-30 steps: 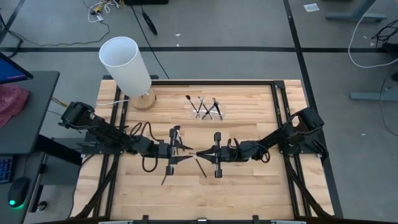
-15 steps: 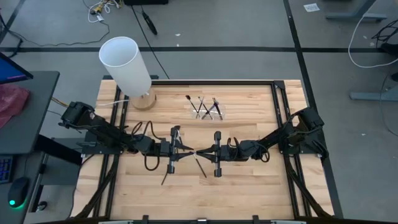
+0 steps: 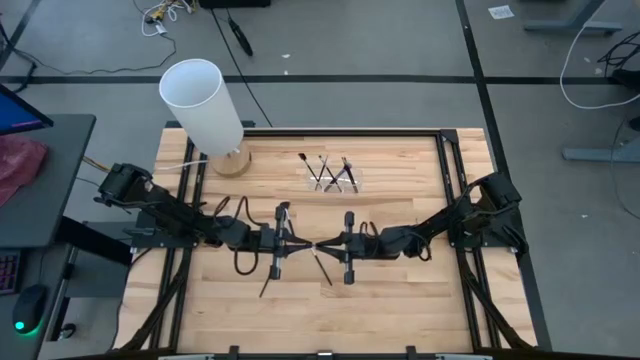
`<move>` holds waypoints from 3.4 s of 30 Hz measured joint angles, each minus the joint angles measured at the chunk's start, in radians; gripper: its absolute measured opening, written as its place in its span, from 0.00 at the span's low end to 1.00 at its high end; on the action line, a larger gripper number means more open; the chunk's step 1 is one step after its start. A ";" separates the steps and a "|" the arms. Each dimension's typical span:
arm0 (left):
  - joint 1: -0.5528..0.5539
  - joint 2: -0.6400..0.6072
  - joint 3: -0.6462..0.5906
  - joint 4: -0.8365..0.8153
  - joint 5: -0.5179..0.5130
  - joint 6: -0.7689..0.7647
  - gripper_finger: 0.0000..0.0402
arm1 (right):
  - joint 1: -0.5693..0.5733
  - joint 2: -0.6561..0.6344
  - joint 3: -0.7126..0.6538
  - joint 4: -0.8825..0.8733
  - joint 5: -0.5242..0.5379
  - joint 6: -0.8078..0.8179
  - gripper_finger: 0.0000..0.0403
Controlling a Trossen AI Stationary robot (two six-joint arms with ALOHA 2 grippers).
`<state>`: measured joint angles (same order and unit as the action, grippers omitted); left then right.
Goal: Put items in baskets/containers
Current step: Put the black eyeshadow brush into the transparent organizer
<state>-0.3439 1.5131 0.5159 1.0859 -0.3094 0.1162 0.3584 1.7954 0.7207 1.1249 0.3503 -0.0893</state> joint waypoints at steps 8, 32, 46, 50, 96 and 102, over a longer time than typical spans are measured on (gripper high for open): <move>0.002 0.000 0.000 -0.156 -0.033 0.000 0.02 | 0.001 -0.061 -0.001 -0.335 0.119 0.183 0.25; 0.166 -0.002 0.092 -0.498 0.041 -0.315 0.02 | -0.030 -0.047 0.287 -1.030 0.234 0.246 0.46; 0.165 -0.002 0.092 -0.491 0.047 -0.315 0.03 | -0.057 0.020 0.287 -0.888 0.216 0.219 0.17; 0.164 -0.002 0.091 -0.491 0.047 -0.309 0.04 | -0.057 0.020 0.286 -0.880 0.219 0.220 0.04; 0.105 -0.172 -0.216 -0.284 -0.102 -0.305 0.52 | -0.463 -0.248 -0.226 -0.280 0.395 0.346 0.03; 0.105 -0.172 -0.216 -0.284 -0.107 -0.303 0.52 | -0.516 -0.243 -0.226 -0.360 0.311 0.379 0.03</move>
<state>-0.2390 1.3411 0.3004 0.8021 -0.4167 -0.1871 -0.1578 1.5520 0.4950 0.7648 0.6615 0.2893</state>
